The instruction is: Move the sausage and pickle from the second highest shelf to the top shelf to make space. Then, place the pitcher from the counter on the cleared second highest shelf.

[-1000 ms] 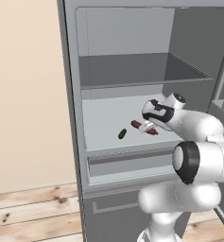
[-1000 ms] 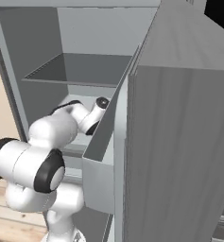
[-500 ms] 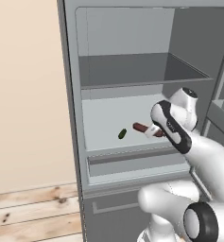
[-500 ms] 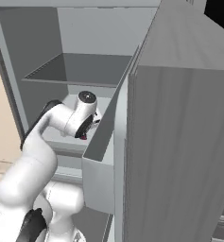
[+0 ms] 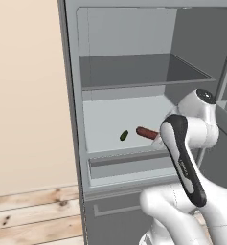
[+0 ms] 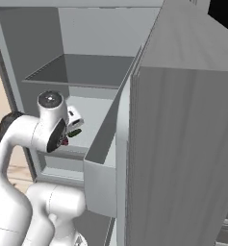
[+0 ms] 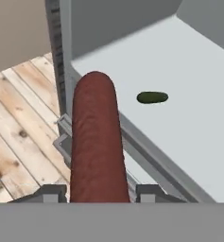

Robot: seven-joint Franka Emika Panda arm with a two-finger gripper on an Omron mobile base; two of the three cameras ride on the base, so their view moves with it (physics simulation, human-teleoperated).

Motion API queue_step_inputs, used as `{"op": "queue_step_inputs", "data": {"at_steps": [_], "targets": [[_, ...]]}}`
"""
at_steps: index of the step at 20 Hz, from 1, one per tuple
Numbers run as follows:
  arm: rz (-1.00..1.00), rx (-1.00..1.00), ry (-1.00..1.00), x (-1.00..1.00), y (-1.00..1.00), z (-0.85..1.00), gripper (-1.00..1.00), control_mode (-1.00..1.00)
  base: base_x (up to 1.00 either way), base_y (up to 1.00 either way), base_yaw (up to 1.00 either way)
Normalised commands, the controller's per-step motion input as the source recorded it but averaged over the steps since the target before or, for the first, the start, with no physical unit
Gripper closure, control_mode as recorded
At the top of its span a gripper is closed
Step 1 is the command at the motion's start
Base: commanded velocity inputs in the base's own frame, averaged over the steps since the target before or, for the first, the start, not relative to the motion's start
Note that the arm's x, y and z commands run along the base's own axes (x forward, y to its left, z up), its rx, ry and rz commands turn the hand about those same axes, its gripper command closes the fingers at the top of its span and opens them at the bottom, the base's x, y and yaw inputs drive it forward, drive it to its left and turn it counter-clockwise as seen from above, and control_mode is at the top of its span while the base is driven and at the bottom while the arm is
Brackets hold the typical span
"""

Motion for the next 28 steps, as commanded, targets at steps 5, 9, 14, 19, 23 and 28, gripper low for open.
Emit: {"op": "queue_step_inputs", "data": {"at_steps": [5,9,14,19,23,28], "targets": [[0.0,-0.01,-0.2,-0.68,0.14,0.96,1.0,-1.0,0.0,0.0,0.0],[0.0,-0.01,-0.16,-0.45,0.02,1.0,1.0,-1.0,0.0,0.0,0.0],[0.0,-0.01,-0.09,-0.33,0.0,0.99,1.0,-1.0,0.0,0.0,0.0],[0.0,0.0,-0.01,-0.02,-0.18,0.7,1.0,-1.0,0.0,0.0,0.0],[0.0,0.0,0.0,0.09,-0.21,0.43,1.0,-1.0,0.0,0.0,0.0],[0.0,0.0,-0.03,0.4,-0.15,0.07,1.0,-1.0,0.0,0.0,0.0]]}}
